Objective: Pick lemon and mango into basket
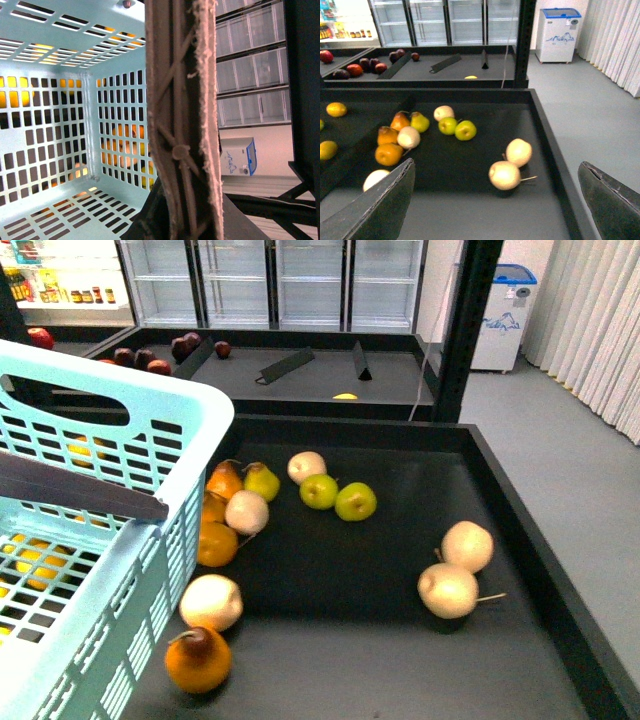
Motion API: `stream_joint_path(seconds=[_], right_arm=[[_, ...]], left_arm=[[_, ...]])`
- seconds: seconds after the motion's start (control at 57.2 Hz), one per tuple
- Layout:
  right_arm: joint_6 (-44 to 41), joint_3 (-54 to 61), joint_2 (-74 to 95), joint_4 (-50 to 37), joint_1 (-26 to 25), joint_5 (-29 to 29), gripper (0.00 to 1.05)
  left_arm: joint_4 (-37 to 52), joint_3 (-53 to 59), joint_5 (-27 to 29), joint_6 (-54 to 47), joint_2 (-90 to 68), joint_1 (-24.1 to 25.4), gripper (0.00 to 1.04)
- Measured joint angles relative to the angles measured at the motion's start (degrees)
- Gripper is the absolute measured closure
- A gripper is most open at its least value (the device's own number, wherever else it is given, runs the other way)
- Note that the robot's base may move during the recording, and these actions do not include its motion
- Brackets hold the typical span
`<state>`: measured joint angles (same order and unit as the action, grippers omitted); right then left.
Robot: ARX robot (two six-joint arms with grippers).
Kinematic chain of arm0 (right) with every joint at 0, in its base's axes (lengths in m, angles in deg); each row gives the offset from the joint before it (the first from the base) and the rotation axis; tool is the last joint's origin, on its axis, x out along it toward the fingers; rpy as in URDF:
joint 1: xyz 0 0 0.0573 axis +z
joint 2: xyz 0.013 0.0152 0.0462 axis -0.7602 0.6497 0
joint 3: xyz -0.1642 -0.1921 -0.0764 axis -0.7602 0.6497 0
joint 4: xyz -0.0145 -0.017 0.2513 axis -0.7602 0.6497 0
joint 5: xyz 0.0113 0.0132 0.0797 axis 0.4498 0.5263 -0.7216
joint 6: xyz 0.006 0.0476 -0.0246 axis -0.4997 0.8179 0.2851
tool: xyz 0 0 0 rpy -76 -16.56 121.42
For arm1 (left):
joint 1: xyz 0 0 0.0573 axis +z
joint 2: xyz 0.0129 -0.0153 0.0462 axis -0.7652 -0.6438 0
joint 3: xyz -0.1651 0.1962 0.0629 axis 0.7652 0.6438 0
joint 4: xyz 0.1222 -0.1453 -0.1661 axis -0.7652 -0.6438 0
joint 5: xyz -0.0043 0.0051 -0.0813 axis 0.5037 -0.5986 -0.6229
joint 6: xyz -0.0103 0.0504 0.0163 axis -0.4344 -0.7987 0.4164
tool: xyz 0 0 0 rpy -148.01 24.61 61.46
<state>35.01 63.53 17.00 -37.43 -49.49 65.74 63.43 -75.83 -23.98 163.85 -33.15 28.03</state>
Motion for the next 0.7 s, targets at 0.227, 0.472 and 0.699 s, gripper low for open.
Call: stream_joint_path(seconds=[0.227, 0.472, 0.699], right_arm=[[0.00, 0.00, -0.02, 0.00, 0.00, -0.04, 0.09], [0.00, 0.00, -0.04, 0.00, 0.00, -0.02, 0.09], [0.00, 0.00, -0.04, 0.00, 0.02, 0.09, 0.09]], left_arm=[[0.00, 0.00, 0.04, 0.02, 0.07, 0.04, 0.99], [0.00, 0.00, 0.04, 0.02, 0.07, 0.04, 0.99], [0.02, -0.02, -0.11, 0.02, 0.02, 0.02, 0.99]])
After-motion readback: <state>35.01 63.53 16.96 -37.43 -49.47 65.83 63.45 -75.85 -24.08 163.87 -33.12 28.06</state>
